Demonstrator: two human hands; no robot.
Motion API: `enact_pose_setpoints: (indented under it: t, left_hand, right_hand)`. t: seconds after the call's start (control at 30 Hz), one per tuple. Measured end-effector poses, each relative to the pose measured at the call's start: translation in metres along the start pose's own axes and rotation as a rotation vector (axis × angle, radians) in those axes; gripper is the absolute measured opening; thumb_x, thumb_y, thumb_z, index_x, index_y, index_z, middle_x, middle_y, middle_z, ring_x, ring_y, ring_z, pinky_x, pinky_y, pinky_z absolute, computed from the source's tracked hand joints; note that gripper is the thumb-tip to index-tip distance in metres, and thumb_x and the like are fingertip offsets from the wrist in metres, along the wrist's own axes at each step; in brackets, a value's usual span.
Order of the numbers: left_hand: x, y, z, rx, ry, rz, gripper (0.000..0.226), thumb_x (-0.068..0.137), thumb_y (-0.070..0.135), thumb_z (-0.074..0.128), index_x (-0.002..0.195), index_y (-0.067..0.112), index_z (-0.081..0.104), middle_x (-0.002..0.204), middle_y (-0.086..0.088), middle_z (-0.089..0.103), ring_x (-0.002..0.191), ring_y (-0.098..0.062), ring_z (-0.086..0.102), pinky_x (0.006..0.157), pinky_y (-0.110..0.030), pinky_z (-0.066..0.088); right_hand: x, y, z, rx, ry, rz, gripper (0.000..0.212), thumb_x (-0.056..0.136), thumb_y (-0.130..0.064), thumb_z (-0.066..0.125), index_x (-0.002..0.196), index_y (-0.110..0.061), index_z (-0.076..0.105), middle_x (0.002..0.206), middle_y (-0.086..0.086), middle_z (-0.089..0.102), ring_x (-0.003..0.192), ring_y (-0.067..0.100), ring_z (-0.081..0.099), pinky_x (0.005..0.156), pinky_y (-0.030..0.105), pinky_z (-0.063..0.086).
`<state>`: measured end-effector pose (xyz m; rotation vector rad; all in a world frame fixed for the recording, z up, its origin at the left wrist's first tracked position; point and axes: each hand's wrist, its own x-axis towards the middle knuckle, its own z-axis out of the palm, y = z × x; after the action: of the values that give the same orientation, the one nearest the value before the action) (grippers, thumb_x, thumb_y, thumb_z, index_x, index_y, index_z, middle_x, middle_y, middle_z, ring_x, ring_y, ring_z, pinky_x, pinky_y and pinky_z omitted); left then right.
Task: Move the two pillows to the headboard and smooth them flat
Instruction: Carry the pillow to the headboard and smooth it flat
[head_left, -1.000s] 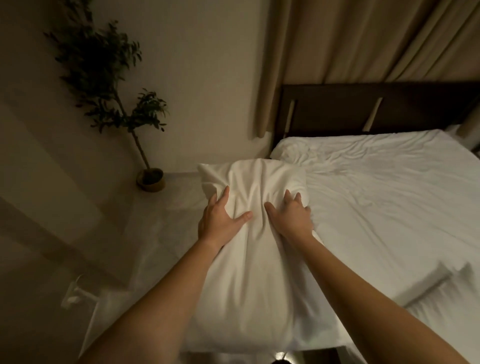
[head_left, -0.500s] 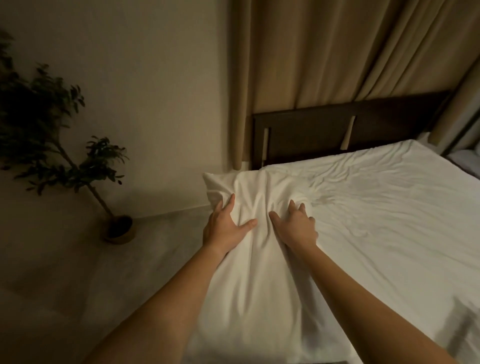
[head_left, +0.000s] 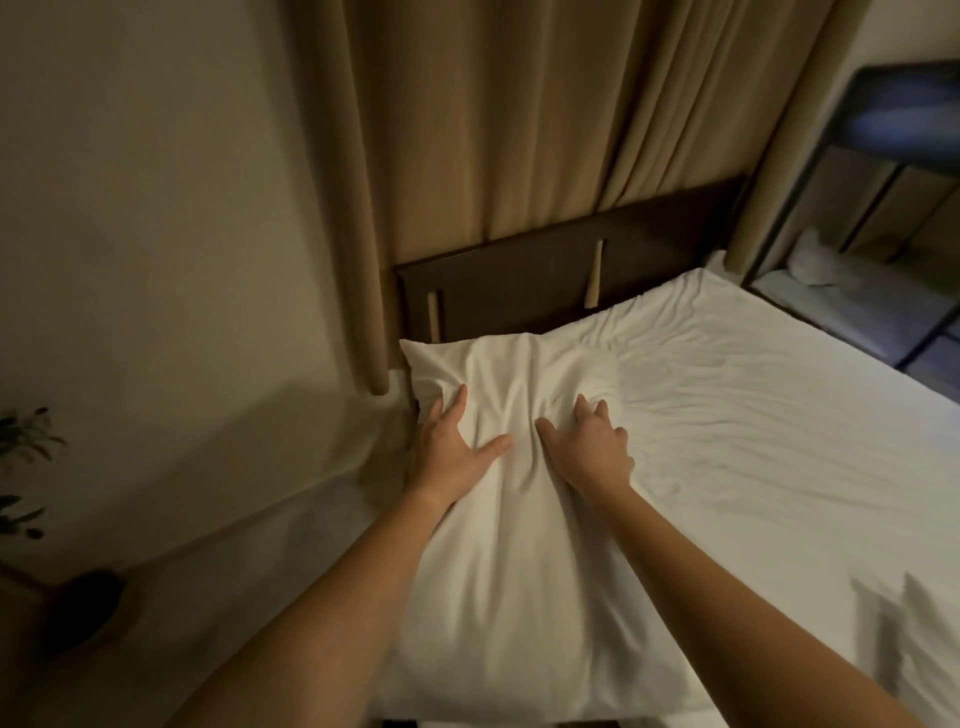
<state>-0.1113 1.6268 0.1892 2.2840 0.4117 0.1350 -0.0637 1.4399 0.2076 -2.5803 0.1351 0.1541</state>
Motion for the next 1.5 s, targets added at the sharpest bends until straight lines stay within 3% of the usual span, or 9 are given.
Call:
enact_pose_setpoints:
  t: [0.5,0.83,1.0,1.2,1.5]
  left_hand:
    - [0.259,0.0,0.01,0.192,-0.273,0.243,0.114,0.072,0.093,0.061,0.167,0.043,0.021,0.172,0.002,0.027,0.156,-0.026,0.031,0.117,-0.046,0.036]
    - [0.347,0.042,0.063,0.111,-0.372,0.305,0.115,0.071,0.089,0.064,0.167,0.041,0.022,0.171,0.002,0.027,0.154,-0.026,0.034,0.114,-0.044,0.041]
    - [0.381,0.066,0.09,0.109,-0.383,0.315,0.115,0.07,0.09,0.063,0.166,0.041,0.023,0.172,0.003,0.026,0.155,-0.025,0.034,0.114,-0.043,0.041]
    - [0.436,0.085,0.125,0.097,-0.411,0.352,0.116,0.068,0.092,0.061,0.166,0.04,0.026,0.17,0.003,0.03,0.154,-0.024,0.036,0.112,-0.042,0.041]
    - [0.544,0.103,0.166,0.068,-0.544,0.41,0.116,0.068,0.09,0.064,0.165,0.038,0.028,0.169,0.003,0.031,0.153,-0.025,0.037,0.115,-0.044,0.042]
  right_hand:
    - [0.161,-0.078,0.027,0.056,0.127,0.332,0.085,0.095,-0.07,0.053,0.164,-0.025,0.031,0.171,0.004,0.026,0.144,0.044,0.037,0.111,0.063,0.041]
    - [0.251,-0.061,0.007,0.068,0.176,0.4,0.079,0.092,-0.069,0.053,0.155,-0.023,0.041,0.159,0.004,0.039,0.137,0.043,0.043,0.107,0.064,0.044]
    - [0.292,-0.048,-0.008,0.055,0.173,0.408,0.082,0.094,-0.069,0.051,0.16,-0.022,0.035,0.166,0.004,0.032,0.142,0.044,0.039,0.109,0.063,0.043]
    - [0.348,-0.039,-0.015,0.051,0.205,0.463,0.081,0.093,-0.07,0.05,0.157,-0.023,0.038,0.159,0.002,0.038,0.138,0.043,0.043,0.106,0.062,0.044]
    - [0.441,-0.048,-0.009,0.043,0.252,0.6,0.082,0.094,-0.071,0.051,0.159,-0.024,0.036,0.163,0.002,0.035,0.139,0.044,0.042,0.105,0.061,0.044]
